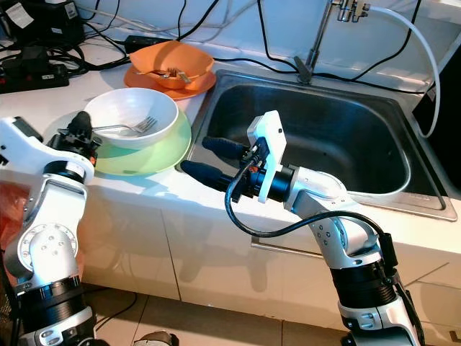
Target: Kitchen organization
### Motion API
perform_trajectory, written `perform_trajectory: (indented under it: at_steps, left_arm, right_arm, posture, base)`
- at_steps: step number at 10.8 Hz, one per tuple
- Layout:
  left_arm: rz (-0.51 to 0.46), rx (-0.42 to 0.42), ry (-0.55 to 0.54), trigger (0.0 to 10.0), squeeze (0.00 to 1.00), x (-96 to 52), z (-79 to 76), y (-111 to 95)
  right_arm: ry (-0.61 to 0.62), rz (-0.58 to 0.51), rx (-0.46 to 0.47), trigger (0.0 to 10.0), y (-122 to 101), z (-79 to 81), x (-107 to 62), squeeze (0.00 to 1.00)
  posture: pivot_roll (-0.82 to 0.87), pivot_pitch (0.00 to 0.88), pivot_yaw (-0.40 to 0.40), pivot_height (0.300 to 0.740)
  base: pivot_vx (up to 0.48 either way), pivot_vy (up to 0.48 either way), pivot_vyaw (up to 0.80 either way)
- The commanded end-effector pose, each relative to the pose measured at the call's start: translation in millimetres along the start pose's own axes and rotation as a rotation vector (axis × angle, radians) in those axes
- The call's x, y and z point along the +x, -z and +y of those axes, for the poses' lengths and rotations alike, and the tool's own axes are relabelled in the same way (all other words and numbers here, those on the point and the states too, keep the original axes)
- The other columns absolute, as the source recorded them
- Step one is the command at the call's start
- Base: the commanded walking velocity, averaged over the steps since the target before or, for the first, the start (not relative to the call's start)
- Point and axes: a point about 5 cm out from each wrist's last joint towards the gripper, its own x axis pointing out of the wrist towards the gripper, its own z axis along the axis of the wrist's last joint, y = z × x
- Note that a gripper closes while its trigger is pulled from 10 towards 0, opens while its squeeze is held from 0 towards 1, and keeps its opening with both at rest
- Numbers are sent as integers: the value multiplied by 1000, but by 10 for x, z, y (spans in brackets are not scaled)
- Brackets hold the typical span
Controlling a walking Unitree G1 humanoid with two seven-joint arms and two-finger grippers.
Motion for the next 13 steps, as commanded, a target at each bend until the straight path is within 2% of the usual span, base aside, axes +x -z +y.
perform_trajectory:
  at_steps: [1,8,10,11,12,13]
  left_arm:
    - [14,-26,-2,0,0,21,-40,13]
    - [2,-146,36,0,0,69,-137,-39]
    - [2,-237,120,0,0,88,-218,-55]
    - [7,-314,211,0,0,96,-333,-75]
    - [5,-350,278,0,0,94,-415,-104]
    - [1,-375,355,0,0,99,-543,-130]
  right_arm:
    - [-2,-7,-10,10000,-52,3,-36,0]
    - [15,-23,0,10000,-61,-27,-36,0]
    - [55,-67,26,10000,-87,-73,-36,0]
    - [98,-109,72,10000,-101,-124,-36,0]
    - [123,-139,110,10000,-109,-152,-32,0]
    - [187,-229,222,10000,-126,-218,-12,0]
  posture:
    - [148,42,-55,740]
    - [148,37,-49,740]
    - [145,33,-47,740]
    - [143,31,-46,740]
    - [143,31,-46,740]
    - [138,31,-46,740]
  base:
    - [0,0,0]
    - [0,0,0]
    - [0,0,0]
    - [0,0,0]
    - [0,0,0]
    - [0,0,0]
